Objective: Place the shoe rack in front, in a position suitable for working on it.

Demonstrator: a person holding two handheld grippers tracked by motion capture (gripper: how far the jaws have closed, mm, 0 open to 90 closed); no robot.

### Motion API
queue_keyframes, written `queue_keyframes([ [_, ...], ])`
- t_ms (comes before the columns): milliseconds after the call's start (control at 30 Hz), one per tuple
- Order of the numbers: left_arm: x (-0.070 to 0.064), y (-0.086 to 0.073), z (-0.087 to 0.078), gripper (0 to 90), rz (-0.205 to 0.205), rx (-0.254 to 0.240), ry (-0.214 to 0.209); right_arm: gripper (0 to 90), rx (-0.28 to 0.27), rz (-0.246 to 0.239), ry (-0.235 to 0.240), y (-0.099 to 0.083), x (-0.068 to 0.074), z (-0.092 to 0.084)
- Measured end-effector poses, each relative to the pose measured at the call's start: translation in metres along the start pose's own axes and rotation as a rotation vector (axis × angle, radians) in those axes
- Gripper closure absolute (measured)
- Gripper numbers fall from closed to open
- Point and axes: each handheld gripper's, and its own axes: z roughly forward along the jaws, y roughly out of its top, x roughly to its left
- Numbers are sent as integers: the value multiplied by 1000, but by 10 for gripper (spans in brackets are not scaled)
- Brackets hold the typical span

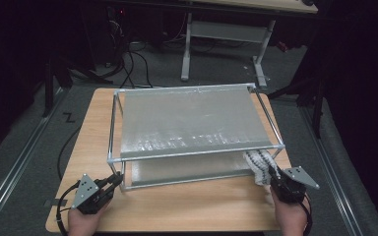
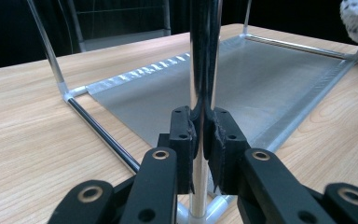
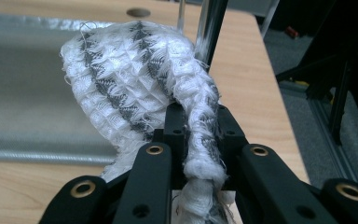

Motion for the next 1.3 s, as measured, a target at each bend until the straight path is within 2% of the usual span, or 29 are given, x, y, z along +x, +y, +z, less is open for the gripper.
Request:
queue_keyframes([
  [167, 0, 0, 0, 804, -2, -2, -1, 789, -42, -4, -4, 12, -1, -9],
  [200, 0, 0, 0, 804, -2, -2, -1, 789, -66, -7, -7, 19, -2, -15],
  [400, 0, 0, 0, 804, 1, -2, -1, 789, -127, -14, -21, 37, -3, -28],
  [600, 0, 1, 0, 803, 3, -1, -2, 790, -126, -13, -24, 40, -3, -27],
  [900, 0, 0, 0, 803, 2, 1, -6, 790, -47, 5, -10, 17, -2, -9],
  [933, 0, 0, 0, 803, 2, 1, -6, 790, -17, 15, -5, 8, -2, -3],
  [1033, 0, 0, 0, 803, 4, 1, -5, 790, 24, 21, 2, -3, -1, 5],
  [1300, 0, 0, 1, 804, -1, 0, -6, 790, 109, 30, 20, -26, -2, 21],
])
